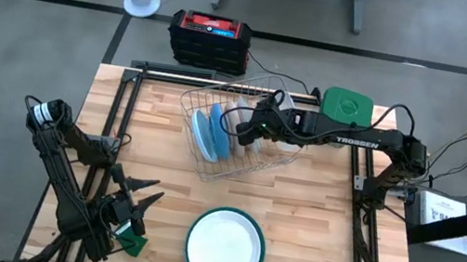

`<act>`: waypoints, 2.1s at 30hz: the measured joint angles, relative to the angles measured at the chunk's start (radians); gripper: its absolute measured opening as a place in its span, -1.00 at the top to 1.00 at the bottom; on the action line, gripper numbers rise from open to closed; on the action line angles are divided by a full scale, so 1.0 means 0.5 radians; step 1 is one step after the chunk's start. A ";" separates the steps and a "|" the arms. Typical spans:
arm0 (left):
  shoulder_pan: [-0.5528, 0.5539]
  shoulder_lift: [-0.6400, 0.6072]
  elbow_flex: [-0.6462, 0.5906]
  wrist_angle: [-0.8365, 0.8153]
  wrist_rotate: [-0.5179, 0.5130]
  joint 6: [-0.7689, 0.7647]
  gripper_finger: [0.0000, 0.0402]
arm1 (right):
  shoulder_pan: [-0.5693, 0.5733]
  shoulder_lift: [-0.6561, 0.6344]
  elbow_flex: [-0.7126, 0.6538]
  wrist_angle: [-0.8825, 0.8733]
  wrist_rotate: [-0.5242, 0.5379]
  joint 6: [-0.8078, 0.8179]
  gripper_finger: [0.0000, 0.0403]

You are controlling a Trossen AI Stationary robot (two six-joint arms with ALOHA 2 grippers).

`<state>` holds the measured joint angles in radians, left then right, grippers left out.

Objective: Sort dishes
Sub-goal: Put the green patterned plate in the dish rack, then adjust the dish rack

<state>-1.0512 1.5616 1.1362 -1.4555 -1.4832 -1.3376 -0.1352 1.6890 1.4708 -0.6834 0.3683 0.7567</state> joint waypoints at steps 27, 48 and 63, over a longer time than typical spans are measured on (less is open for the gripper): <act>0.000 0.000 0.000 -0.005 0.001 -0.014 0.27 | 0.031 -0.034 0.000 -0.081 -0.073 0.001 0.13; -0.005 0.001 0.000 -0.006 0.001 -0.014 0.27 | 0.081 -0.087 -0.001 -0.248 -0.072 0.060 0.10; -0.013 0.001 0.000 -0.006 0.002 -0.014 0.27 | 0.277 -0.119 -0.025 -0.672 0.002 0.112 0.22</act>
<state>-1.0576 1.5620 1.1362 -1.4586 -1.4822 -1.3449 0.0030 1.6294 1.4582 -1.0193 0.3695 0.8126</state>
